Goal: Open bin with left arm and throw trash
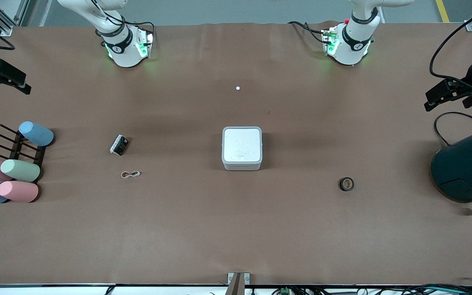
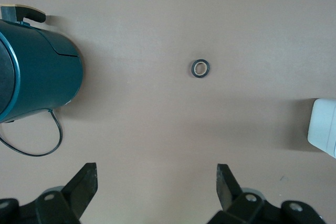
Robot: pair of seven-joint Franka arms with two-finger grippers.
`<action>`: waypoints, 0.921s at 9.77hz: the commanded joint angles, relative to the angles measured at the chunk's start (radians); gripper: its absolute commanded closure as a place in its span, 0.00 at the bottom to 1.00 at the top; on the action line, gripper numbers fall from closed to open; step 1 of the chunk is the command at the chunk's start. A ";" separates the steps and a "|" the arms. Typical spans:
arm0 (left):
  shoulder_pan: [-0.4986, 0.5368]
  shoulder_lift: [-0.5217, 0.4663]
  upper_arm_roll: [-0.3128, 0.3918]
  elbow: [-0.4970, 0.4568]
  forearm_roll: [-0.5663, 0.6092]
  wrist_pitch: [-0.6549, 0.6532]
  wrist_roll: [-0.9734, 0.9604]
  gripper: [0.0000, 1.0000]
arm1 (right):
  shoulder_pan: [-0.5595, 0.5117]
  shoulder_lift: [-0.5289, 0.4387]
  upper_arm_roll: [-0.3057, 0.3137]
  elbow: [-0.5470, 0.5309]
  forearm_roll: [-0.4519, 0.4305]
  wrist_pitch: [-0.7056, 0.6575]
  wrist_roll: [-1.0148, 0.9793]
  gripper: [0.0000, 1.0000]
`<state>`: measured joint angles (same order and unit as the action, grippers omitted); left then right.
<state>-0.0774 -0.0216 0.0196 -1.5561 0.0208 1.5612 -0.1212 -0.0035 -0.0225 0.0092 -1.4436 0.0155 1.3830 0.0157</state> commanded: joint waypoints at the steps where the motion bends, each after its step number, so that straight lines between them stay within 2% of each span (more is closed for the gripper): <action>1: 0.014 0.005 -0.004 0.005 0.001 0.005 0.012 0.00 | 0.010 -0.017 0.001 -0.014 -0.012 -0.010 0.014 0.00; 3: 0.002 0.022 -0.009 0.005 -0.013 -0.003 0.003 0.00 | 0.013 -0.011 0.001 -0.018 -0.012 -0.007 0.024 0.00; 4: -0.027 0.037 -0.056 0.004 -0.001 -0.010 0.009 0.00 | 0.017 0.024 0.003 -0.032 0.000 0.002 0.027 0.00; 5: -0.047 0.073 -0.091 0.016 0.001 -0.010 -0.010 0.43 | 0.029 0.036 0.003 -0.102 0.003 0.066 0.027 0.00; 6: -0.065 0.139 -0.130 0.022 -0.016 -0.004 -0.018 0.74 | 0.030 0.038 0.003 -0.223 0.009 0.208 0.030 0.00; 7: -0.093 0.245 -0.177 0.037 -0.065 0.046 -0.034 0.91 | 0.030 0.048 0.003 -0.330 0.033 0.334 0.032 0.00; 8: -0.143 0.344 -0.206 0.075 -0.071 0.157 -0.072 1.00 | 0.030 0.064 0.002 -0.419 0.050 0.441 0.032 0.00; 9: -0.213 0.439 -0.213 0.124 -0.076 0.263 -0.128 1.00 | 0.030 0.082 0.001 -0.530 0.052 0.575 0.030 0.00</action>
<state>-0.2237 0.2736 -0.1834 -1.5443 -0.0430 1.7565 -0.1978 0.0264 0.0788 0.0124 -1.8255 0.0428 1.8316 0.0327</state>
